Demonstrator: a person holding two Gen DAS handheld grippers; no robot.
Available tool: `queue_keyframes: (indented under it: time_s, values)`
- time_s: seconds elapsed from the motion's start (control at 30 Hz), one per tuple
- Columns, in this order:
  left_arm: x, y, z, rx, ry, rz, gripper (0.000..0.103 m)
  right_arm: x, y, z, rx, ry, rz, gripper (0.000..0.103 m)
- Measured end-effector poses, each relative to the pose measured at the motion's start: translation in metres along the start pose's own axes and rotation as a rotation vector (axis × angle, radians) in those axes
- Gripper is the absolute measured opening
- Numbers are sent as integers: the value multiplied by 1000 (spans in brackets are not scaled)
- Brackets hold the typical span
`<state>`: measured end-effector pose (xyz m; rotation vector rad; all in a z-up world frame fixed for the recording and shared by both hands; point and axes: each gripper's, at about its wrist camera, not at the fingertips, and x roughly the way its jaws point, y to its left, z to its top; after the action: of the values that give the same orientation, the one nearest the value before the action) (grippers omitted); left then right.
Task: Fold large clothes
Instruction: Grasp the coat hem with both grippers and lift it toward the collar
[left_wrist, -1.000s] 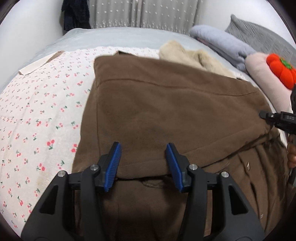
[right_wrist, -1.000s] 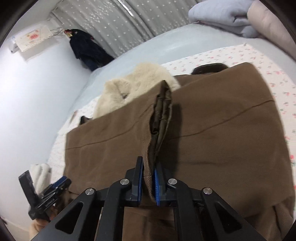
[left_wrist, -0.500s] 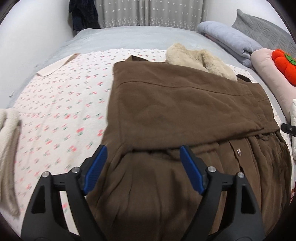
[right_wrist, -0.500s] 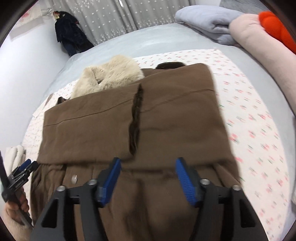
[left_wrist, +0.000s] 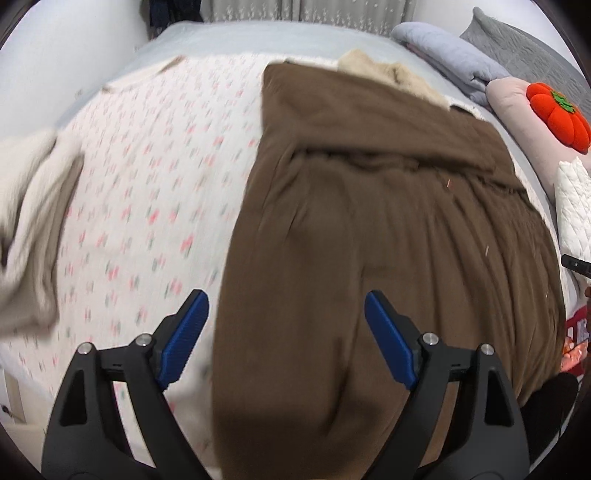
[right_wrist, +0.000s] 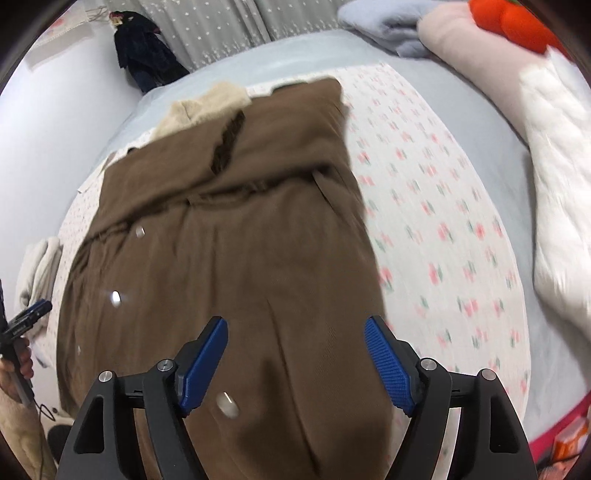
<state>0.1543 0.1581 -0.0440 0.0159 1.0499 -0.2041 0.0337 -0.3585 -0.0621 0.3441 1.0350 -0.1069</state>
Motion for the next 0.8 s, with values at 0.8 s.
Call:
queue_keyframes:
  time_s: [0.8]
  values:
    - [-3,41,-139,-183,101,-534,80,-2,-41,-118,214,151,456,68]
